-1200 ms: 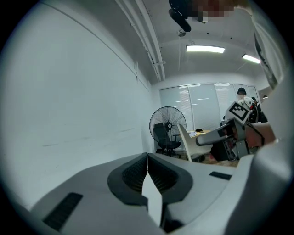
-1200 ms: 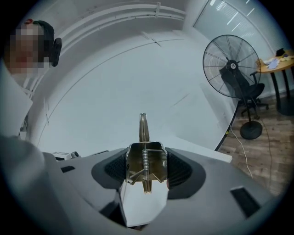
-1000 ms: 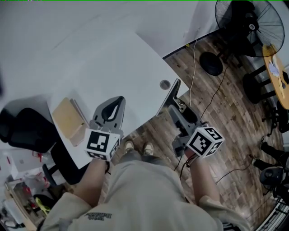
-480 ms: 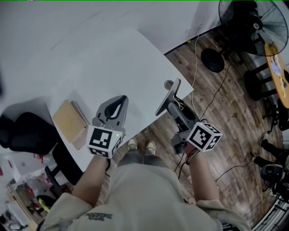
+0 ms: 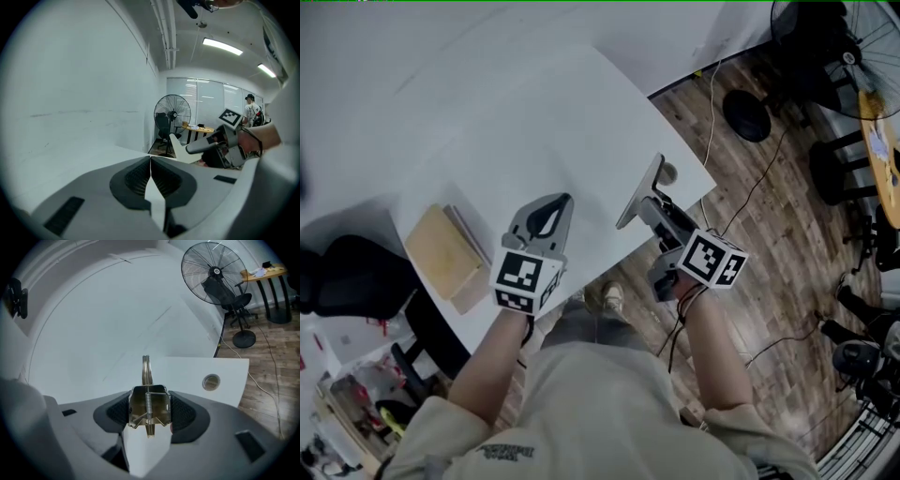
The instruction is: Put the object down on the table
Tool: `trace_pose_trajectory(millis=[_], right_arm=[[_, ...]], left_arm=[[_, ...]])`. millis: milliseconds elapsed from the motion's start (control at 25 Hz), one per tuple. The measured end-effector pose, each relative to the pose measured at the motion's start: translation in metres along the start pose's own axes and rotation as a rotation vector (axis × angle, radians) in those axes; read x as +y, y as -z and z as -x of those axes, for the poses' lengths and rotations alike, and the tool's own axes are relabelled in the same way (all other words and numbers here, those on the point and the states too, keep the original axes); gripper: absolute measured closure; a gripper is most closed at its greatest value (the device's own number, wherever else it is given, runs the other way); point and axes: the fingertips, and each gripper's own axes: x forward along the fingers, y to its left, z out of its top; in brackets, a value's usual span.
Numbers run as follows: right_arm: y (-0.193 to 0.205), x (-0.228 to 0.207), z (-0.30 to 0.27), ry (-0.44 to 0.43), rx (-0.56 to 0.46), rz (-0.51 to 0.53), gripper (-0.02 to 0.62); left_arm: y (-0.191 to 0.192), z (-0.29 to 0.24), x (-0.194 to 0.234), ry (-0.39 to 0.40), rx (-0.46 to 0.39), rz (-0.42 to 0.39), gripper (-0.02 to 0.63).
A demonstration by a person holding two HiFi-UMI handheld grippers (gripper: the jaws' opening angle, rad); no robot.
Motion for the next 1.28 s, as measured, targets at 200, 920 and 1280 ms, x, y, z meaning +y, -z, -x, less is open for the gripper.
trace_pose_trajectory(millis=[200, 920, 1280], right_arm=[[0.026, -0.024, -0.035, 0.027, 0.05, -0.116, 0.351], [0.093, -0.08, -0.114, 0.151, 0.157, -0.317, 0.35], [0.096, -0.089, -0.132, 0.188, 0.185, -0.243, 0.347]], left_arm=[[0.032, -0.015, 0.019, 0.008, 0.054, 0.038, 0.584], [0.12, -0.045, 0.068, 0.04, 0.209, 0.163, 0.584], [0.127, -0.04, 0.075, 0.059, 0.197, 0.169, 0.584]])
